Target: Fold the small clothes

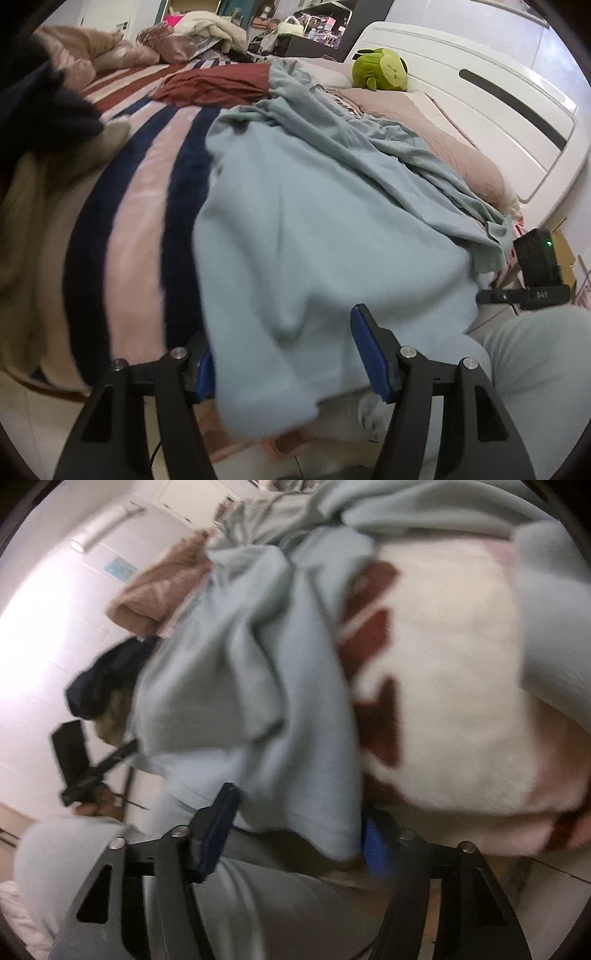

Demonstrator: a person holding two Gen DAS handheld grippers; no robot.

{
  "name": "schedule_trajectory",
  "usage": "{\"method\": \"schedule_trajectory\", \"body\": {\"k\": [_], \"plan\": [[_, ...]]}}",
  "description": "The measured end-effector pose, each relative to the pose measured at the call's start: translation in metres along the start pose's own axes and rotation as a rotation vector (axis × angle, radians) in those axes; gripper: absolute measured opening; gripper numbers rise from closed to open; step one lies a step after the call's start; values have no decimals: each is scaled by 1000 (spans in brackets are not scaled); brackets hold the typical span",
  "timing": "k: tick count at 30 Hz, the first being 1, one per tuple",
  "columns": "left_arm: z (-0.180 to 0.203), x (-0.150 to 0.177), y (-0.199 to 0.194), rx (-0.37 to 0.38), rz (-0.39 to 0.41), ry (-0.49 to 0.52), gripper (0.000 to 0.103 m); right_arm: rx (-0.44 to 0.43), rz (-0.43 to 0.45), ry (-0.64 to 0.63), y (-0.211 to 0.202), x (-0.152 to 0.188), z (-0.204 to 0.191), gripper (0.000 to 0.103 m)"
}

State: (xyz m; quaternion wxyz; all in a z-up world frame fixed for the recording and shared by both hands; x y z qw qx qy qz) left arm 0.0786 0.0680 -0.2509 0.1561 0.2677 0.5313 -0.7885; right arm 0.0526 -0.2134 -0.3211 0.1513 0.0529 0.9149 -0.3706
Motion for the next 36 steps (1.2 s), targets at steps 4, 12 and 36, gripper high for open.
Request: {"method": "schedule_trajectory", "body": {"k": [4, 12, 36], "plan": [[5, -15, 6, 9, 13, 0, 40, -102, 11, -41, -4, 5, -14, 18], [10, -30, 17, 1, 21, -9, 14, -61, 110, -73, -2, -20, -27, 14], [27, -15, -91, -16, 44, 91, 47, -110, 101, -162, -63, 16, -68, 11]]}}
Point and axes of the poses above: each gripper's, at about its wrist camera, not at the fingertips, and y roughly the way its jaws point, z to its right, x to its underside, the point moved 5 cm from there along y, roughly the way its jaws point, and after that the axes turned 3 degrees about -z, right-handed, at the moved point
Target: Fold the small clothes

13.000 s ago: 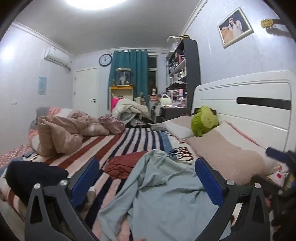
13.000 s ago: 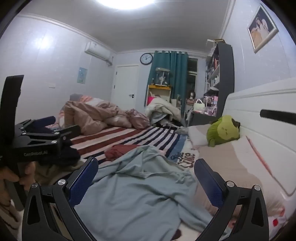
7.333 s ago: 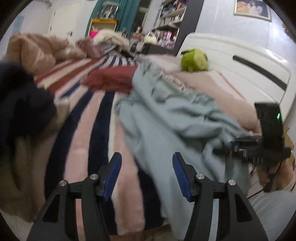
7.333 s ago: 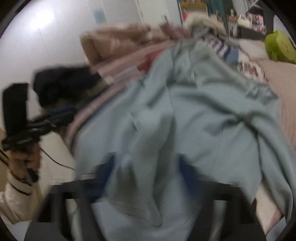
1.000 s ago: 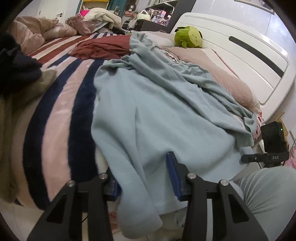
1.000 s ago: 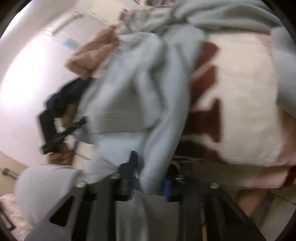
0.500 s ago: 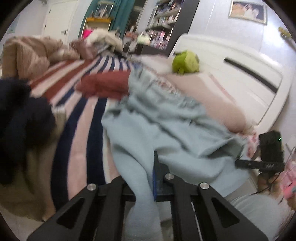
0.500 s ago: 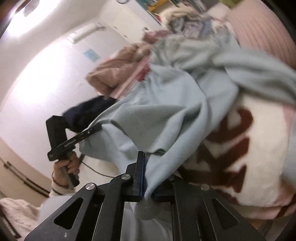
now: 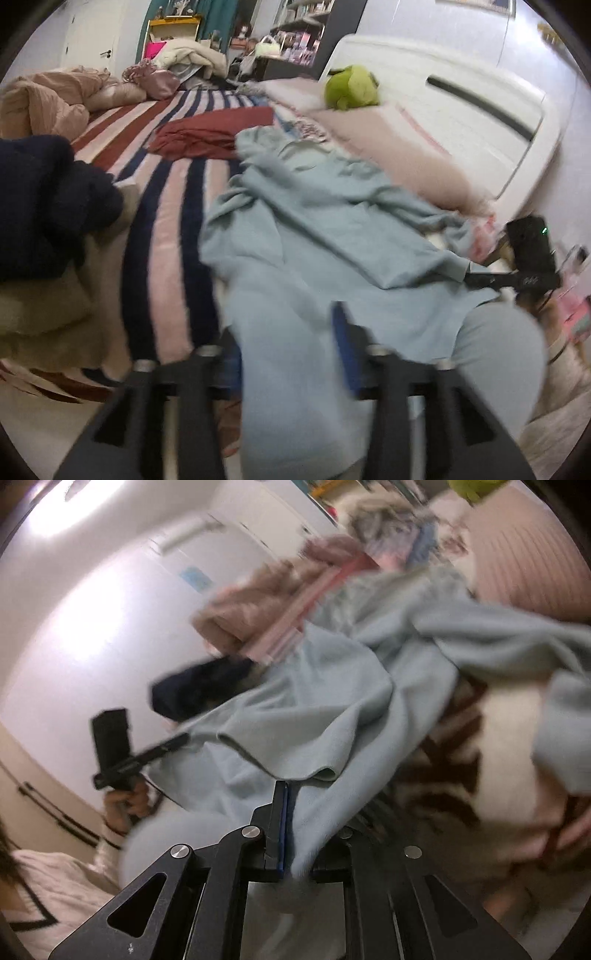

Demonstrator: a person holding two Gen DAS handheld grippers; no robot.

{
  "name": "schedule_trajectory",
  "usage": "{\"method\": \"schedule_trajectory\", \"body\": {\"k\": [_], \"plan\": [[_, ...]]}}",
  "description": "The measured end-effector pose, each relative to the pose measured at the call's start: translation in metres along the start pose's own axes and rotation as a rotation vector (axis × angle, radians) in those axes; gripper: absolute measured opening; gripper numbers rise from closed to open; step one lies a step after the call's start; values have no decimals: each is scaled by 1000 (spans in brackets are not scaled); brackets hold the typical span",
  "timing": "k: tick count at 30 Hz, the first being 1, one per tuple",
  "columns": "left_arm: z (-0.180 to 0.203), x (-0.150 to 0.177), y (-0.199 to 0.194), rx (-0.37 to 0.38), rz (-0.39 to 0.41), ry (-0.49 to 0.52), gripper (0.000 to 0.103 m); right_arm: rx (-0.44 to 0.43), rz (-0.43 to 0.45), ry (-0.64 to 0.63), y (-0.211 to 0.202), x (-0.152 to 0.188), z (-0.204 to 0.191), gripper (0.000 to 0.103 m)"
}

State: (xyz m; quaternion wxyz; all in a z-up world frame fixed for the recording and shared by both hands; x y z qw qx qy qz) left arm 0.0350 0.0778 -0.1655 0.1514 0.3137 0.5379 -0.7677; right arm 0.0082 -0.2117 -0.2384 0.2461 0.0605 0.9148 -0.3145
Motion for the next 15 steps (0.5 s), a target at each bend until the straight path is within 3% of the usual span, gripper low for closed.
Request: {"method": "schedule_trajectory", "body": {"k": [3, 4, 6, 9, 12, 15], "plan": [[-10, -23, -7, -55, 52, 43, 58, 51, -7, 17, -3, -5, 12, 32], [-14, -38, -8, -68, 80, 51, 62, 113, 27, -5, -17, -18, 18, 38], [-18, -64, -3, -59, 105, 67, 62, 147, 47, -18, -27, -26, 21, 47], [-10, -114, 24, -47, 124, 131, 62, 326, 109, -105, -49, -81, 30, 50], [2, -162, 78, -24, 82, 157, 62, 405, 129, -171, -46, -130, 36, 64], [13, -201, 144, -23, 7, 182, 54, 468, 131, -214, -27, -180, 55, 64]]}}
Point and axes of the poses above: each gripper's, at about its wrist camera, not at the fingertips, and y roughly the way its jaws point, z to its right, x to its underside, the point moved 5 cm from there along y, roughly the way its jaws point, and after that the axes turned 3 degrees about -z, right-handed, at the moved point
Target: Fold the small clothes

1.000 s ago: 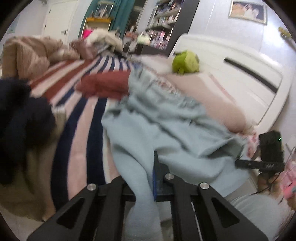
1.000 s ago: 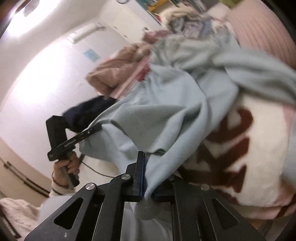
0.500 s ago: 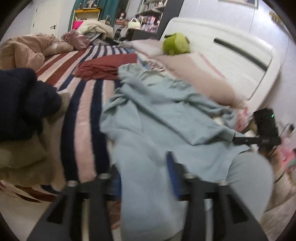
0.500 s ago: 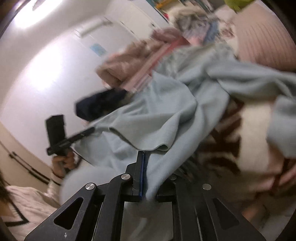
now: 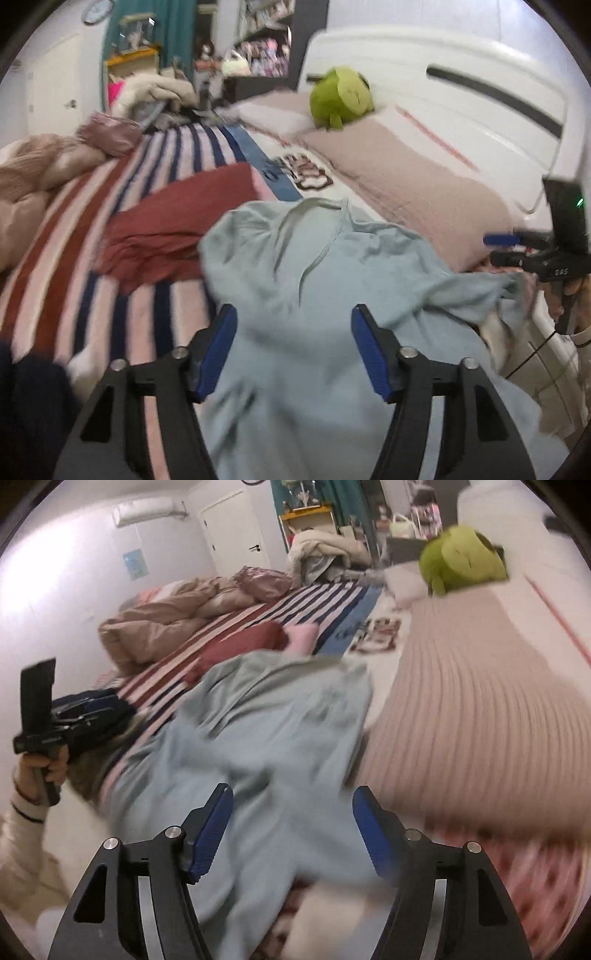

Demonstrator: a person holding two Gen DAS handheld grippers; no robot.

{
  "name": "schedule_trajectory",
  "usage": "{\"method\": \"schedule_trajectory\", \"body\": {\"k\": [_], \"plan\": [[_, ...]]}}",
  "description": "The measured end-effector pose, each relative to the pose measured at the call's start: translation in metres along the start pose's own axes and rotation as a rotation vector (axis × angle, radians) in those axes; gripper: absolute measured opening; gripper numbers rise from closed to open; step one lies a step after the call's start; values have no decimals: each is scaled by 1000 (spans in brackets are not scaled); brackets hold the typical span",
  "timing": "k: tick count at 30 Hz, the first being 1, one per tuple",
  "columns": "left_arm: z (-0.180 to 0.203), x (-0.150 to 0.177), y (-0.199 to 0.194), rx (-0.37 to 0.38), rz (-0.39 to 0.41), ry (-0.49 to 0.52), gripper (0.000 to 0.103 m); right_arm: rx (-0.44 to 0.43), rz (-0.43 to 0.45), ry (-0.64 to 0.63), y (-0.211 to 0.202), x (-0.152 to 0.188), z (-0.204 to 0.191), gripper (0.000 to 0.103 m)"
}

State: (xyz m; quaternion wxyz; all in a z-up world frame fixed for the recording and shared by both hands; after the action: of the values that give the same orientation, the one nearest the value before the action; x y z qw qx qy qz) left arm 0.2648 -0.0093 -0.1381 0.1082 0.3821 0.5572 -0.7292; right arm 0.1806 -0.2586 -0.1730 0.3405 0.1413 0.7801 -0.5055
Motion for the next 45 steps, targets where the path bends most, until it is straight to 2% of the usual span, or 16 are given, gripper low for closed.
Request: {"method": "schedule_trajectory", "body": {"k": [2, 9, 11, 12, 14, 16, 19, 27, 30, 32, 33, 34, 38, 39, 40, 45], "plan": [[-1, -20, 47, -28, -63, 16, 44, 47, -20, -43, 33, -30, 9, 64], [-19, -32, 157, -149, -243, 60, 38, 177, -176, -146, 146, -79, 38, 63], [-23, -31, 169, -182, -249, 60, 15, 195, -194, -166, 157, -78, 39, 63], [-25, -31, 170, -200, -243, 63, 10, 209, -212, -188, 167, -77, 39, 59], [-29, -35, 165, -258, -197, 81, 4, 269, -254, -200, 189, -79, 43, 37], [-33, -42, 151, -258, -126, 75, 4, 282, -226, -181, 188, -83, 45, 1], [-46, -59, 126, -295, -37, 45, 4, 357, -147, -200, 175, -91, 49, 0], [-88, -118, 116, -359, 4, -26, 3, 390, -90, -137, 157, -123, 75, 0], [-111, -132, 133, -358, -41, -113, 6, 267, -113, -116, 163, -122, 68, 1], [-121, -131, 140, -330, -57, -162, 18, 194, -176, -108, 175, -114, 61, 15], [-124, -129, 139, -333, -52, -172, 26, 201, -187, -109, 180, -111, 59, 41], [-124, -126, 138, -345, -40, -169, 38, 209, -210, -117, 189, -108, 57, 59], [-120, -121, 119, -329, 5, -147, 41, 242, -316, -154, 219, -100, 51, 56], [-119, -119, 112, -322, 17, -147, 41, 247, -337, -163, 225, -98, 50, 36], [-117, -118, 102, -316, 33, -146, 44, 257, -343, -184, 226, -98, 49, 5], [-97, -104, 66, -278, 67, -111, 48, 384, -267, -146, 221, -109, 59, 3]]}}
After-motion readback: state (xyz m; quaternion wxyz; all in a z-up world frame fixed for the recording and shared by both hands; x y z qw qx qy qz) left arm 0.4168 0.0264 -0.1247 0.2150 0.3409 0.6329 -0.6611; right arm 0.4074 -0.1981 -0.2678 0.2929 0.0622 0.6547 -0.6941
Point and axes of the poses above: each gripper's, at about its wrist camera, not at the fingertips, and y roughly the way its jaws point, z to its right, x to its underside, the point moved 5 cm from there along y, roughly the way its jaws point, and after that the axes turned 3 degrees about -z, right-handed, at the moved point
